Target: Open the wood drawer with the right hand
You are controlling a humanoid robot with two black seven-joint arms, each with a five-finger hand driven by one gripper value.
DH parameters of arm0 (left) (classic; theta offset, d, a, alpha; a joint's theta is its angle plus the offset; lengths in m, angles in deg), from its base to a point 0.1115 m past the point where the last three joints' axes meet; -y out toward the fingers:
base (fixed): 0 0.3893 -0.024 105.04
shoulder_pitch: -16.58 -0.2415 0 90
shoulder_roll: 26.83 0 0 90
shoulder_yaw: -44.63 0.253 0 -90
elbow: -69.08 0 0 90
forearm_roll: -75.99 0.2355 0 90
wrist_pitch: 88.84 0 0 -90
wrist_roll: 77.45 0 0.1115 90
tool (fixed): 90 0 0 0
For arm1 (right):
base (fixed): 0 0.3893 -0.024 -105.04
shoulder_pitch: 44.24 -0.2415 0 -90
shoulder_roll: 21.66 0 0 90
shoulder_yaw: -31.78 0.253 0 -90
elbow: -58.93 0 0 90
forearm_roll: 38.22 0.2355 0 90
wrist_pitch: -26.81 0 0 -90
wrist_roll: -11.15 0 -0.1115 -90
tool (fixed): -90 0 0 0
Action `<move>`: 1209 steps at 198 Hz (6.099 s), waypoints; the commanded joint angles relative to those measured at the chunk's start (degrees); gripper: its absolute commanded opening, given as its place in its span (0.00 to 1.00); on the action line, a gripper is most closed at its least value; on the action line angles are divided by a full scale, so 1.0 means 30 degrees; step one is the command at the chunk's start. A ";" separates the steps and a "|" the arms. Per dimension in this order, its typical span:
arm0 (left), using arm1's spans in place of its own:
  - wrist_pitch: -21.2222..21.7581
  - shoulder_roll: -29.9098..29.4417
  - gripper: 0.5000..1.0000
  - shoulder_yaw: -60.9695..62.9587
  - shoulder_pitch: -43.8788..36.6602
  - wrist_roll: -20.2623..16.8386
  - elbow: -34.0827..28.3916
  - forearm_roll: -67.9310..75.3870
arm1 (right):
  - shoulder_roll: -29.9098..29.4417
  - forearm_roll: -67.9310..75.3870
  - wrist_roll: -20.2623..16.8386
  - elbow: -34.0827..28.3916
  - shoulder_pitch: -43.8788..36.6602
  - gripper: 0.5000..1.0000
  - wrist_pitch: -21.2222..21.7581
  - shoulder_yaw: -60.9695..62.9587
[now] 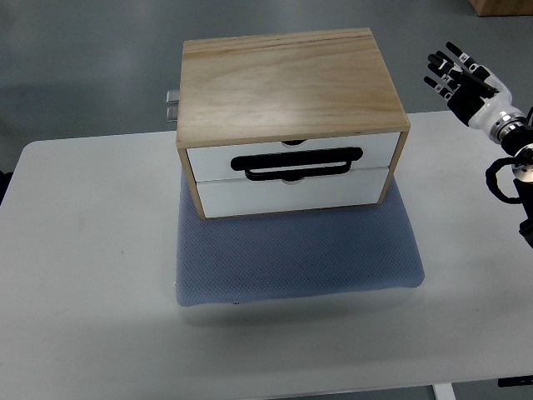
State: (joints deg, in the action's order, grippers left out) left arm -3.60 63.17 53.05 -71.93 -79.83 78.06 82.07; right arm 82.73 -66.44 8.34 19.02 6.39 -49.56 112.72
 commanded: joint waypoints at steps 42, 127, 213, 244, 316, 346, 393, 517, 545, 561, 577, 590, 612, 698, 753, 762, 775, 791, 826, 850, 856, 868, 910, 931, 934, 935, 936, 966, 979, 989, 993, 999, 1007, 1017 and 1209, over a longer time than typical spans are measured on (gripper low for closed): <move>0.0124 0.0000 1.00 -0.0082 0.0002 0.0000 -0.0034 -0.0061 | 0.0007 0.0000 0.0000 0.0001 -0.0031 0.87 -0.0001 0.0001; 0.0183 0.0000 1.00 -0.0053 -0.0027 0.0000 -0.0093 -0.0061 | 0.0125 0.0000 -0.0001 -0.0028 -0.0119 0.87 0.0087 -0.0029; 0.0183 0.0000 1.00 -0.0053 -0.0027 0.0000 -0.0122 -0.0061 | 0.0095 0.0059 -0.0059 -0.0028 -0.0090 0.87 0.1200 0.0264; 0.0183 0.0000 1.00 -0.0053 -0.0027 0.0000 -0.0122 -0.0061 | 0.0652 0.0059 -0.0088 0.0001 -0.0119 0.87 0.2255 0.0147; 0.0183 0.0000 1.00 -0.0053 0.0002 0.0000 -0.0122 -0.0061 | 0.1325 0.0000 -0.0030 0.0030 -0.0178 0.87 0.3485 0.0059; 0.0183 0.0000 1.00 -0.0053 -0.0027 0.0000 -0.0122 -0.0061 | 0.1501 0.0029 0.0000 0.0030 -0.0207 0.87 0.4218 -0.0233; 0.0183 0.0000 1.00 -0.0053 -0.0027 0.0000 -0.0122 -0.0061 | 0.4695 0.1143 0.2197 -0.0058 -0.1379 0.87 0.4335 -0.5097; 0.0183 0.0000 1.00 -0.0053 -0.0027 0.0000 -0.0122 -0.0061 | 1.0847 0.6153 0.6504 -0.4920 -1.3125 0.87 0.7125 -2.5310; 0.0183 0.0000 1.00 -0.0053 -0.0027 0.0000 -0.0122 -0.0061 | 1.0847 0.5128 0.6504 -0.7175 -1.5644 0.86 0.7125 -2.7830; 0.0183 0.0000 1.00 -0.0053 -0.0027 0.0000 -0.0122 -0.0061 | 1.0759 0.4336 0.6504 -0.8437 -1.6789 0.86 0.7125 -2.8945; 0.0183 0.0000 1.00 -0.0053 -0.0027 0.0000 -0.0122 -0.0061 | 1.0554 0.3691 0.6474 -0.9579 -1.7638 0.86 0.7125 -2.9706; 0.0183 0.0000 1.00 -0.0053 -0.0027 0.0000 -0.0122 -0.0061 | 1.0290 0.3252 0.6416 -1.0400 -1.8166 0.86 0.7125 -3.0146; 0.0183 0.0000 1.00 -0.0053 -0.0027 0.0000 -0.0122 -0.0061 | 0.9470 0.2256 0.6211 -1.1337 -1.8986 0.86 0.7125 -3.1171; 0.0183 0.0000 1.00 -0.0053 -0.0027 0.0000 -0.0122 -0.0061 | 0.6950 0.1231 0.3779 -1.1923 -1.9748 0.86 0.7125 -3.2988; 0.0183 0.0000 1.00 -0.0053 -0.0027 0.0000 -0.0122 -0.0061 | 0.6833 0.0908 0.2783 -1.1952 -1.9484 0.85 0.6796 -3.3222; 0.0183 0.0000 1.00 -0.0053 -0.0027 0.0000 -0.0122 -0.0061 | 0.6657 0.0908 0.2637 -1.1952 -1.9455 0.85 0.6591 -3.3222; 0.0183 0.0000 1.00 -0.0053 0.0002 0.0000 -0.0122 -0.0061 | 0.6570 0.0908 0.2286 -1.1952 -1.9426 0.85 0.6357 -3.3310; 0.0183 0.0000 1.00 -0.0053 -0.0027 0.0000 -0.0122 -0.0061 | 0.6482 0.0908 0.2109 -1.1952 -1.9426 0.84 0.5977 -3.3456; 0.0183 0.0000 1.00 -0.0053 0.0002 0.0000 -0.0122 -0.0061 | 0.6218 0.0850 0.1963 -1.1952 -1.9367 0.84 0.4833 -3.3837; 0.0183 0.0000 1.00 -0.0053 0.0002 0.0000 -0.0122 -0.0061 | 0.6130 0.0850 0.1553 -1.1952 -1.9338 0.84 0.4862 -3.3925; 0.0183 0.0000 1.00 -0.0053 -0.0027 0.0000 -0.0122 -0.0061 | 0.6130 0.0850 0.1553 -1.1952 -1.9338 0.84 0.4862 -3.3925; 0.0183 0.0000 1.00 -0.0053 0.0002 0.0000 -0.0122 -0.0061 | 0.6130 0.0850 0.1523 -1.1952 -1.9308 0.84 0.4833 -3.3955; 0.0183 0.0000 1.00 -0.0053 -0.0027 0.0000 -0.0122 -0.0061 | 0.5984 0.0850 0.1523 -1.1952 -1.9279 0.84 0.4804 -3.4247; 0.0183 0.0000 1.00 -0.0053 -0.0027 0.0000 -0.0122 -0.0061 | 0.5984 0.0850 0.1494 -1.1982 -1.9279 0.84 0.4804 -3.4247; 0.0183 0.0000 1.00 -0.0053 -0.0027 0.0000 -0.0122 -0.0061 | 0.5984 0.0850 0.1494 -1.1982 -1.9279 0.84 0.4804 -3.4247; 0.0183 0.0000 1.00 -0.0053 -0.0027 0.0000 -0.0122 -0.0061 | 0.5984 0.0850 0.1465 -1.2069 -1.9279 0.84 0.4804 -3.4277; 0.0183 0.0000 1.00 -0.0053 -0.0027 0.0000 -0.0122 -0.0061 | 0.5984 0.0850 0.1465 -1.2069 -1.9279 0.84 0.4804 -3.4277; 0.0183 0.0000 1.00 -0.0053 0.0002 0.0000 -0.0122 -0.0061 | 0.6013 0.0850 0.1231 -1.2128 -1.9308 0.84 0.4833 -3.4365; 0.0183 0.0000 1.00 -0.0053 -0.0027 0.0000 -0.0122 -0.0061 | 0.6013 0.0850 0.1142 -1.2128 -1.9308 0.84 0.4833 -3.4365; 0.0183 0.0000 1.00 -0.0053 -0.0027 0.0000 -0.0122 -0.0061 | 0.6013 0.0850 0.1142 -1.2128 -1.9308 0.84 0.4891 -3.4365; 0.0183 0.0000 1.00 -0.0053 -0.0027 0.0000 -0.0122 -0.0061 | 0.6013 0.0850 0.1113 -1.2128 -1.9337 0.84 0.4921 -3.4365; 0.0183 0.0000 1.00 -0.0053 0.0002 0.0000 -0.0122 -0.0061 | 0.6013 0.0850 0.1113 -1.2128 -1.9338 0.84 0.4950 -3.4365; 0.0183 0.0000 1.00 -0.0053 -0.0027 0.0000 -0.0122 -0.0061 | 0.6042 0.0850 0.1113 -1.2187 -1.9396 0.84 0.5038 -3.4365; 0.0183 0.0000 1.00 -0.0053 0.0002 0.0000 -0.0122 -0.0061 | 0.6101 0.0850 0.1113 -1.2333 -1.9455 0.85 0.5126 -3.4394; 0.0183 0.0000 1.00 -0.0053 -0.0027 0.0000 -0.0122 -0.0061 | 0.7243 0.0850 0.1172 -1.4413 -1.9689 0.85 0.7125 -3.4511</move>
State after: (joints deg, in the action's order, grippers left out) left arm -3.06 63.17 52.89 -72.00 -79.83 77.69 81.89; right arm 104.23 -63.89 11.86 -23.47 -52.76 -28.19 9.10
